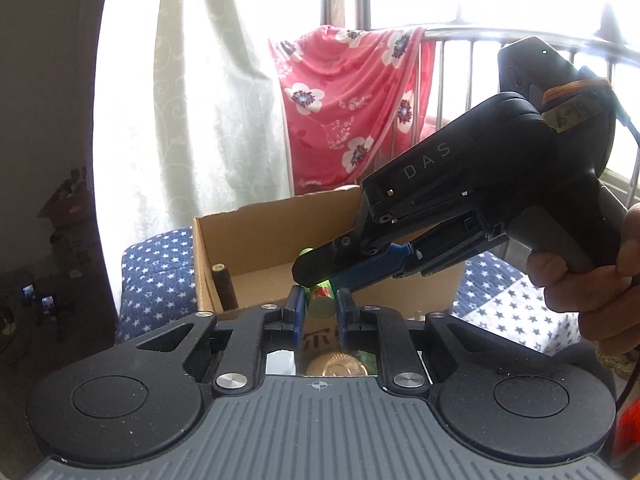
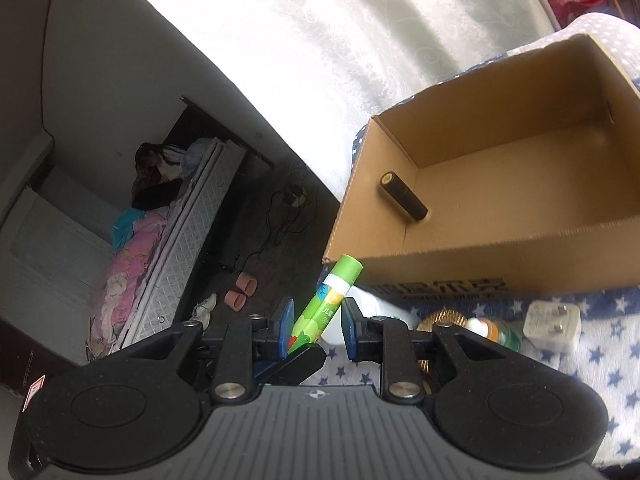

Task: Organize rigid objects
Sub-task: 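Carry the glue stick into the box and release it with the right tool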

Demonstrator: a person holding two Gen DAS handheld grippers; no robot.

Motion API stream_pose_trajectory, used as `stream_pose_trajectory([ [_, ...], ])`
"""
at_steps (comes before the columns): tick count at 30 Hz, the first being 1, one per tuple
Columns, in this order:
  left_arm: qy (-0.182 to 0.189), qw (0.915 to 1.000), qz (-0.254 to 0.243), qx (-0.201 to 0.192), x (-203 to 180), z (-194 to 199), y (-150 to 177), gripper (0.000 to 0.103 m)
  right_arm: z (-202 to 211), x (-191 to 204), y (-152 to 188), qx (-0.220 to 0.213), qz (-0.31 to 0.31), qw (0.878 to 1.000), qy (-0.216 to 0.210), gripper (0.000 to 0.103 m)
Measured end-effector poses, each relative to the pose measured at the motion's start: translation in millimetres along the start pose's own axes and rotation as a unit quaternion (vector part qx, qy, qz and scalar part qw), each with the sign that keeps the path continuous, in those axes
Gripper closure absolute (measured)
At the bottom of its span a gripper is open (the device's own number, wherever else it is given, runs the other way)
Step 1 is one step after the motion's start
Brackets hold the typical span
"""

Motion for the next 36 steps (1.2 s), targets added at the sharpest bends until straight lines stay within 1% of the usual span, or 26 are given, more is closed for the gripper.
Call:
stream_pose_trajectory([
  [2, 0.001, 0.9998, 0.001, 0.017, 11.6, -20.5, -12.5, 0.087, -14.1, -5.2, -24.6, 0.011, -0.006, 1.000, 0.003, 0.075],
  [7, 0.012, 0.9958, 0.011, 0.091, 39.4, -90.4, -39.3, 0.087, -54.2, -31.5, -76.2, 0.040, -0.027, 0.998, 0.028, 0.076],
  [9, 0.015, 0.9929, 0.016, 0.117, 50.5, -116.2, -45.0, 0.087, -69.2, -44.0, -92.4, 0.049, -0.037, 0.997, 0.038, 0.076],
  [11, 0.014, 0.9897, 0.016, 0.142, 58.2, -133.7, -44.0, 0.087, -83.9, -56.8, -107.1, 0.057, -0.047, 0.996, 0.048, 0.076],
  [14, -0.001, 0.9847, 0.015, 0.174, 71.3, -160.8, -45.7, 0.088, -107.9, -75.1, -123.4, 0.071, -0.064, 0.994, 0.060, 0.076],
  [19, -0.033, 0.9786, 0.006, 0.203, 89.7, -191.8, -44.5, 0.088, -148.8, -101.2, -139.9, 0.090, -0.085, 0.989, 0.086, 0.076],
  [21, -0.052, 0.9765, 0.000, 0.209, 96.0, -199.0, -42.1, 0.088, -161.4, -111.2, -143.5, 0.095, -0.098, 0.986, 0.097, 0.075],
  [22, -0.056, 0.9759, -0.001, 0.211, 98.5, -201.5, -41.9, 0.087, -165.5, -115.3, -144.9, 0.097, -0.105, 0.985, 0.098, 0.075],
  [26, -0.048, 0.9777, 0.007, 0.204, 98.7, -195.4, -43.5, 0.086, -162.4, -120.1, -145.2, 0.092, -0.107, 0.985, 0.098, 0.075],
  [28, -0.049, 0.9791, 0.005, 0.197, 96.8, -190.4, -46.8, 0.085, -153.2, -119.2, -143.9, 0.087, -0.104, 0.986, 0.096, 0.075],
  [31, -0.042, 0.9815, 0.012, 0.187, 94.4, -180.2, -51.3, 0.081, -130.9, -114.5, -140.4, 0.074, -0.096, 0.989, 0.085, 0.075],
  [36, -0.033, 0.9881, 0.023, 0.148, 87.2, -141.3, -59.7, 0.073, -76.7, -96.7, -129.5, 0.040, -0.081, 0.994, 0.057, 0.074],
])
Point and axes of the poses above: each gripper's, at about its wrist camera, not at the fingertips, and z roughly against the way its jaws point, x to its left, y to its underside, the point moved 7 cm from there along -z, roughly the way its jaws point, and after that the axes turned 1 degree about -x, right-handed, at the moved point
